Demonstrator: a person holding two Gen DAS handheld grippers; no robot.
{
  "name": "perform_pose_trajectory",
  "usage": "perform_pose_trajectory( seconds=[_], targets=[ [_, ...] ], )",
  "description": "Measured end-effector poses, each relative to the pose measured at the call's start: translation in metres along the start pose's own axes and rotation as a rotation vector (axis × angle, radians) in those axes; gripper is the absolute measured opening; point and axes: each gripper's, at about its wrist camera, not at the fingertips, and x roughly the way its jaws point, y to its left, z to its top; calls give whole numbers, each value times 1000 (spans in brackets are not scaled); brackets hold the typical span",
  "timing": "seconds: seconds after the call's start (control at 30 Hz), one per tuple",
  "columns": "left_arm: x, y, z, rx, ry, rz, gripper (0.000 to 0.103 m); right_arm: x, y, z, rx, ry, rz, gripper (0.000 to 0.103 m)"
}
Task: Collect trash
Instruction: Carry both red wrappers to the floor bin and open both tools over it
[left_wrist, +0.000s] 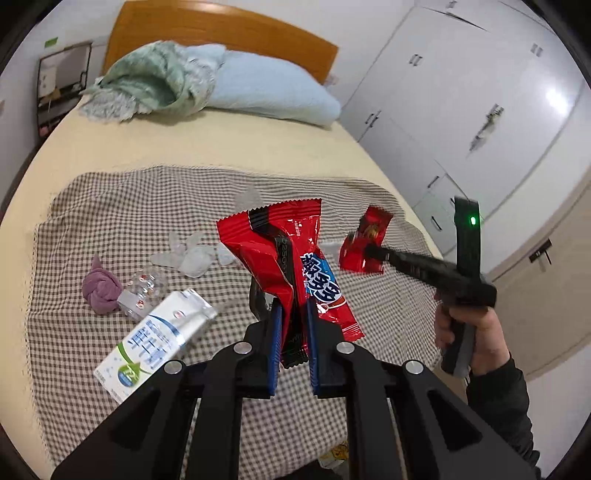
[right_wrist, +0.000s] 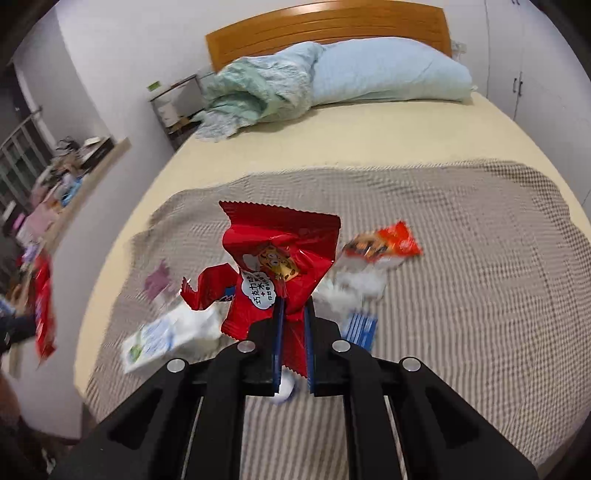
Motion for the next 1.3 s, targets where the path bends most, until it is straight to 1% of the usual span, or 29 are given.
perform_pose_trajectory(
  seconds=[0.07, 0.1, 0.17, 0.27, 0.3, 0.33, 0.37, 0.4, 0.43, 0.47, 0.5, 0.53, 0.6, 0.63, 0.67, 0.7, 0.73, 0.77, 0.8, 0.87, 0.93, 1.03, 1.13, 1.23, 1.3],
  targets=[
    [-3, -9, -16, 24, 1, -6, 10, -2, 6, -32, -18, 38, 6, 10],
    [-1, -12, -27, 31, 9, -10, 10, 4, 8, -56, -29, 80, -3, 10],
    [9, -14, -55, 20, 45, -26, 10, 32, 5, -113, -49, 163, -77, 11],
    [26, -6, -93, -32, 103, -43, 10, 81, -11, -187, -11, 270, -84, 11],
    [33, -2, -109, -55, 128, -44, 10, 98, -18, -215, 0, 296, -122, 12],
    [37, 1, -124, -77, 148, -43, 10, 108, -22, -236, 18, 312, -132, 13],
    [40, 4, -137, -94, 165, -40, 10, 112, -25, -250, 43, 303, -118, 15],
    [41, 8, -154, -118, 186, -37, 10, 106, -30, -263, 83, 236, -89, 23],
    [41, 10, -164, -129, 193, -35, 10, 100, -32, -267, 107, 208, -82, 51],
    [39, 11, -172, -138, 198, -32, 10, 95, -34, -271, 133, 192, -91, 65],
    [33, 13, -183, -139, 197, -27, 10, 87, -36, -275, 162, 159, -119, 70],
    [30, 14, -189, -135, 192, -25, 11, 81, -37, -279, 172, 130, -114, 70],
    [21, 15, -199, -124, 178, -20, 11, 78, -36, -288, 185, 115, -98, 70],
    [18, 16, -203, -120, 172, -19, 11, 81, -34, -292, 189, 114, -95, 68],
    [16, 15, -206, -117, 169, -19, 11, 81, -34, -298, 188, 114, -92, 59],
    [14, 13, -208, -113, 168, -20, 11, 84, -33, -301, 193, 107, -96, 55],
    [13, 10, -209, -106, 168, -19, 11, 84, -32, -303, 202, 89, -93, 45],
    [10, 8, -210, -100, 168, -17, 11, 83, -32, -303, 208, 74, -83, 24],
    [10, 5, -210, -92, 168, -14, 11, 79, -24, -308, 207, 71, -97, 15],
    [7, -2, -208, -84, 166, -11, 11, 71, -22, -308, 213, 60, -95, 5],
    [8, -7, -205, -80, 160, -9, 11, 56, -21, -301, 199, 24, -103, 2],
    [5, -20, -201, -62, 148, -8, 11, 15, -18, -293, 169, -50, -106, 1],
    [8, -40, -202, -46, 146, -18, 11, -24, -27, -287, 161, -114, -104, 1],
    [18, -65, -207, -14, 156, -39, 11, -56, -39, -291, 166, -156, -99, 1],
    [30, -82, -215, 7, 173, -50, 11, -69, -46, -297, 161, -166, -108, 1]
  ],
)
